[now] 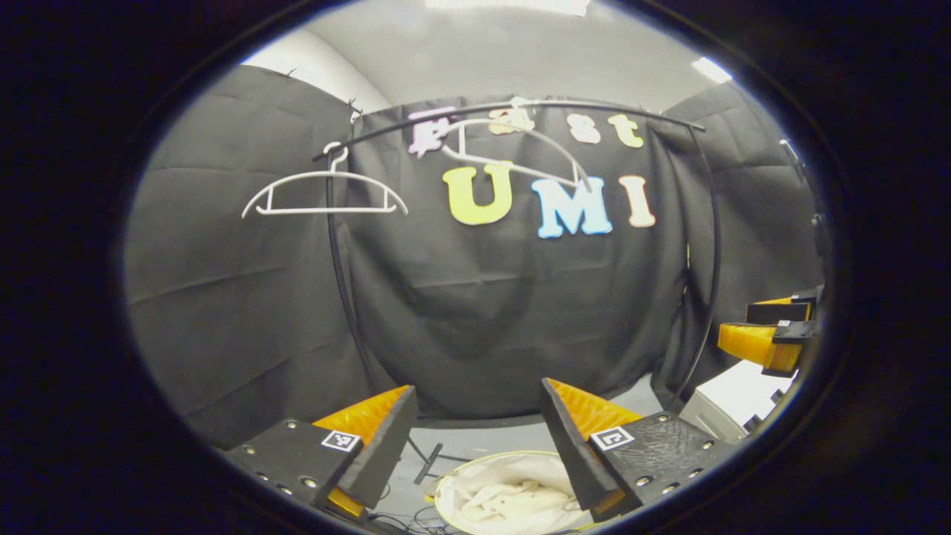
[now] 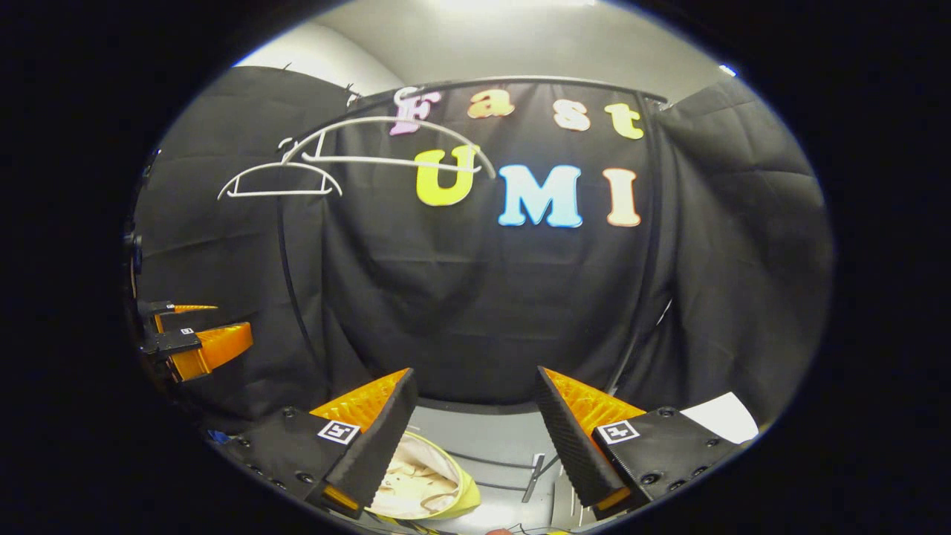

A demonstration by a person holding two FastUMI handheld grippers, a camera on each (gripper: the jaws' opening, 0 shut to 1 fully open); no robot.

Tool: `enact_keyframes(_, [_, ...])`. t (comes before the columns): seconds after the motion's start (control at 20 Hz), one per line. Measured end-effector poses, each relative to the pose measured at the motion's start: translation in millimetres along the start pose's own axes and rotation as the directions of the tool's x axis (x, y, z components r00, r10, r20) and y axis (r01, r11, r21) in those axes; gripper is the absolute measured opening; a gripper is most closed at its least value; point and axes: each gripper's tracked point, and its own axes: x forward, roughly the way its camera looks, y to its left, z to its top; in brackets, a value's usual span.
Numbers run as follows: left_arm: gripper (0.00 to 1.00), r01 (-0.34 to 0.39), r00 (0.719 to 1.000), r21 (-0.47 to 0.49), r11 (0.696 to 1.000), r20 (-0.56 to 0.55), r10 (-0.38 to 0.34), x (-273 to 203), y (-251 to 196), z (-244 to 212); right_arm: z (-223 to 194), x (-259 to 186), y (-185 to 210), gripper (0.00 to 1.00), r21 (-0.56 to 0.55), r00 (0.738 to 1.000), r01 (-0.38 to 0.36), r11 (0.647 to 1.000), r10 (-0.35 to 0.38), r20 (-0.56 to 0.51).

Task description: Grasp the clothes on the hanger with both hands and then place them into the laundry hamper below.

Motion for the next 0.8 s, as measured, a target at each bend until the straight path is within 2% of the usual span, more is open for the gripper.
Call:
enact_keyframes(0.05, [0.96, -0.003, 1.000, 0.001, 1.000, 0.013, 0.003, -7.8, -3.2, 10.3, 9.5, -9.5, -8.5, 0.97, 0.009, 1.000, 0.011, 1.000, -0.011, 0.024])
enact_keyframes(0.25, [0.96, 0.003, 0.995, -0.018, 1.000, 0.104, -0.001, -39.1, -18.6, 51.2, 39.9, -45.6, -37.0, 0.97, 0.022, 0.991, 0.052, 0.998, -0.054, 0.121])
enact_keyframes(0.3, [0.96, 0.003, 0.993, -0.016, 1.000, 0.115, -0.001, -45.9, -21.8, 56.7, 42.2, -54.1, -43.9, 1.00, 0.018, 0.988, 0.064, 0.998, -0.066, 0.141])
enact_keyframes(0.35, [0.96, 0.004, 0.992, -0.012, 1.000, 0.125, -0.003, -51.8, -25.6, 61.4, 44.7, -61.8, -50.0, 0.97, 0.017, 0.985, 0.073, 0.997, -0.074, 0.156])
enact_keyframes(0.5, [0.96, 0.004, 0.987, -0.004, 1.000, 0.161, -0.003, -63.8, -34.1, 74.4, 49.3, -77.2, -60.8, 1.00, 0.022, 0.978, 0.085, 0.996, -0.088, 0.191])
enact_keyframes(0.6, [0.96, 0.012, 0.986, 0.002, 1.000, 0.167, -0.012, -70.2, -38.4, 78.8, 49.3, -85.2, -67.9, 0.96, 0.011, 0.974, 0.103, 0.995, -0.103, 0.204])
enact_keyframes(0.8, [0.96, 0.005, 0.982, 0.002, 1.000, 0.187, -0.005, -85.5, -40.3, 85.9, 51.9, -101.1, -75.2, 0.97, 0.016, 0.969, 0.105, 0.994, -0.106, 0.222])
